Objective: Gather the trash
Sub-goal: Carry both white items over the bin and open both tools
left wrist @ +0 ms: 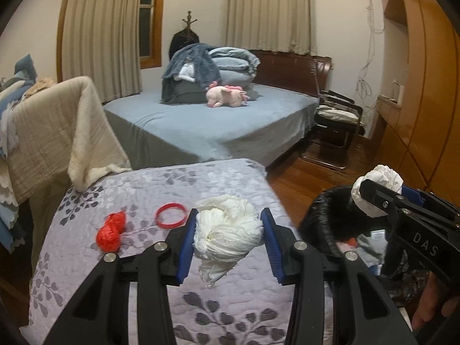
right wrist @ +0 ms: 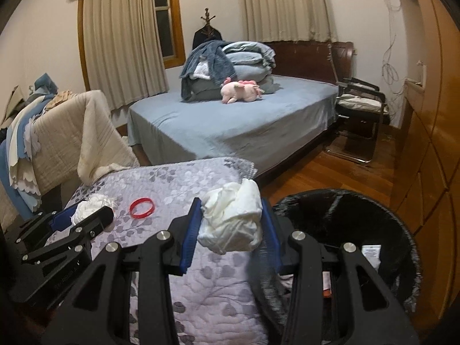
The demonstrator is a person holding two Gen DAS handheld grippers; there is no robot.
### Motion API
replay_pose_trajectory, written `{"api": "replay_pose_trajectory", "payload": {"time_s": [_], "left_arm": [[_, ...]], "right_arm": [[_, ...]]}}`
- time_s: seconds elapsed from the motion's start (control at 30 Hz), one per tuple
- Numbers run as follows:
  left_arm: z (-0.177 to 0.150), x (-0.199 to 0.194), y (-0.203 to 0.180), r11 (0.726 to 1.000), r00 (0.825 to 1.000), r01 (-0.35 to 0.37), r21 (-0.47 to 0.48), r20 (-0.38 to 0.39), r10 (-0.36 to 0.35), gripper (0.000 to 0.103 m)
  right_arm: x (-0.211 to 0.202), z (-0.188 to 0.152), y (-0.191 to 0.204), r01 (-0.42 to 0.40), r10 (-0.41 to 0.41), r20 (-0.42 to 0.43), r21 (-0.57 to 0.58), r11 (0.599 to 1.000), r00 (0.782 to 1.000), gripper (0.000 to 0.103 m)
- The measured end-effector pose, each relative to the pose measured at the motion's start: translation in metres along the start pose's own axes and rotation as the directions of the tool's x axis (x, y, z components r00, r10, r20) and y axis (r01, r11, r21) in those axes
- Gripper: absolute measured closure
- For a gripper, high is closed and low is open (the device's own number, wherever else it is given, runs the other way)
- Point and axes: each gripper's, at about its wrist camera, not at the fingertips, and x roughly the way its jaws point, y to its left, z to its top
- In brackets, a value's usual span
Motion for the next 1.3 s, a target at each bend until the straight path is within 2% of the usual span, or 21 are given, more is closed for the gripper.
{"api": "replay_pose_trajectory", "payload": {"time_s": [0.53,0.83,1.3], "left_arm": [[0.01,0.003,-0.088,0.98,0.985,0.169,0.107,0.005,-0.171,0.059],[0.01,0.007,-0.126,0.96,0.972,0.234,0.154,-0.008,-0.236,0.059],[0.01,0.02,-0.17,0.931,0.952,0.305,0.201,-0.028,-0.306,0.059]], "right_arm": [[-0.036,-0.007,-0.086,0.166,-0.168,0.033,0.065,0.984,0.985,0.063],[-0.042,-0.017,-0.121,0.238,-0.241,0.023,0.098,0.966,0.97,0.063],[-0.049,-0.026,-0.16,0.301,-0.304,0.014,0.103,0.948,0.952,0.063]]}}
